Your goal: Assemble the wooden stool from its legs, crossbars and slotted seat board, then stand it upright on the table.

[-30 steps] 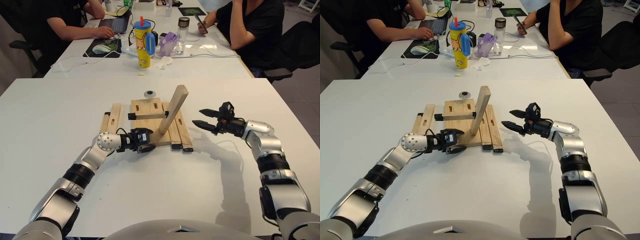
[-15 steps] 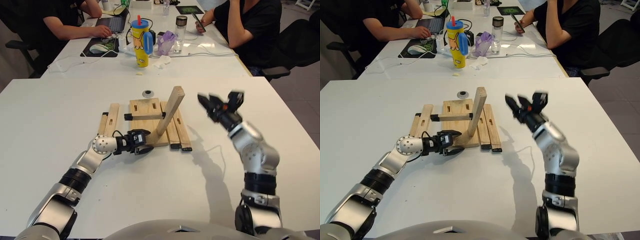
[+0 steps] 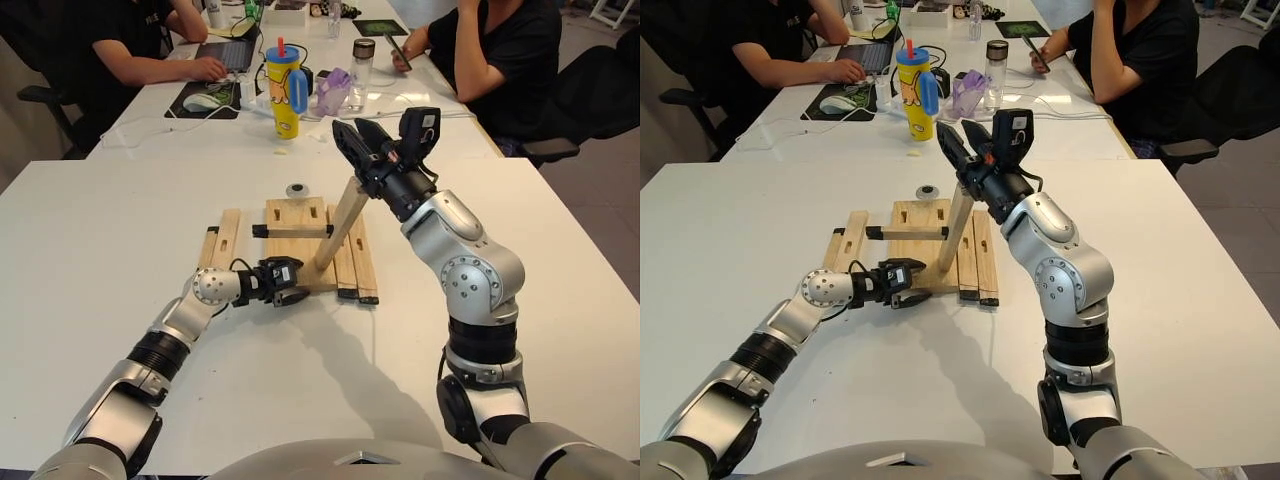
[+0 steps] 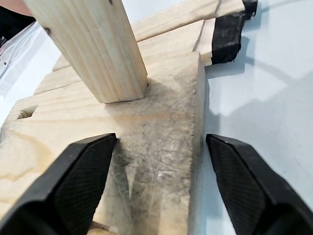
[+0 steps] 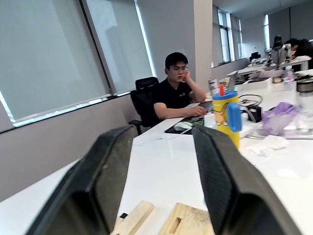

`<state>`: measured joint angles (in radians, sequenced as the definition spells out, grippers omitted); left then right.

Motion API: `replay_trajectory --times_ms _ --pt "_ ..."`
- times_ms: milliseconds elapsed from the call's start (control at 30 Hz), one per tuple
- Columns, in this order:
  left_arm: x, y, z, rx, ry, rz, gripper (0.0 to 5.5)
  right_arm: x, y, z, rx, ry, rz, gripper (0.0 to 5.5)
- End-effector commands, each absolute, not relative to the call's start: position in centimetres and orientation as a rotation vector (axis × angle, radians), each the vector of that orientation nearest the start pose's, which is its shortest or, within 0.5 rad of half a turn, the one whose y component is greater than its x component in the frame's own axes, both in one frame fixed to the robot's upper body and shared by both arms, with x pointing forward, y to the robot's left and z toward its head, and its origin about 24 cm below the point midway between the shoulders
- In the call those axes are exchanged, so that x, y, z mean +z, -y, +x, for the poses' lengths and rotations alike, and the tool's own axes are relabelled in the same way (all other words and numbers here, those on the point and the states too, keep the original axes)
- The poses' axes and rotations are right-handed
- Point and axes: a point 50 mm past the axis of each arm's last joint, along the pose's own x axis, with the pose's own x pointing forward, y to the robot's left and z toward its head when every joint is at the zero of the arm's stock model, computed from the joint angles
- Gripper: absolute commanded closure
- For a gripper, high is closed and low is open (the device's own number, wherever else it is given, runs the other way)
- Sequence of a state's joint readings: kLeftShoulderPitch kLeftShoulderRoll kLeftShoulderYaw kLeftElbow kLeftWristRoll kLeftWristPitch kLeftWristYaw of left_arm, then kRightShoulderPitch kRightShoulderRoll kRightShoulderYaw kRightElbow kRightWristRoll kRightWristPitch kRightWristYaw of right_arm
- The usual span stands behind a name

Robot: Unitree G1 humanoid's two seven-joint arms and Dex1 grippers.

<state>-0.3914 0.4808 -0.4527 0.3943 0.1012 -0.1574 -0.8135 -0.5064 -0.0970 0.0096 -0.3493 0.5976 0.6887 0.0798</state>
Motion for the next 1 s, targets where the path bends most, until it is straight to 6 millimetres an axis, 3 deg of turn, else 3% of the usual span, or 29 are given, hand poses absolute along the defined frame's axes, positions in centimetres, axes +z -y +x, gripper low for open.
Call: replay_trajectory --times_ms 33,100,167,200,300,400,500,633,1000 --pt "-2.6 -15.1 25.6 -1.172 -0.559 0.703 2.09 19.3 9.9 29.8 0.573 0.081 0.482 3.32" --pt "-2.8 -14.9 25.7 -1.156 -0.568 0.7 2.09 22.1 12.7 30.7 0.495 0.214 0.501 3.32" --pt "-3.1 -14.6 25.8 -1.129 -0.575 0.688 2.09 22.9 16.3 31.5 0.371 0.252 0.466 3.32" --pt "-3.2 -14.4 25.8 -1.118 -0.577 0.681 2.09 22.2 17.5 31.9 0.317 0.224 0.419 3.32" --pt "-3.3 -13.9 26.0 -1.09 -0.58 0.66 2.09 17.8 19.4 32.0 0.209 0.05 0.3 3.32" --pt "-3.1 -13.2 26.5 -1.063 -0.572 0.636 2.09 10.6 18.9 30.3 0.209 -0.31 0.182 3.32" --pt "-3.0 -12.7 26.6 -1.066 -0.575 0.623 2.09 7.6 16.7 27.8 0.308 -0.467 0.209 3.32" --pt "-2.9 -12.4 26.3 -1.085 -0.575 0.605 2.09 6.8 15.0 26.7 0.362 -0.533 0.218 3.32" --pt "-2.6 -11.5 26.1 -1.114 -0.562 0.58 2.09 5.3 14.6 26.1 0.351 -0.611 0.055 3.32"
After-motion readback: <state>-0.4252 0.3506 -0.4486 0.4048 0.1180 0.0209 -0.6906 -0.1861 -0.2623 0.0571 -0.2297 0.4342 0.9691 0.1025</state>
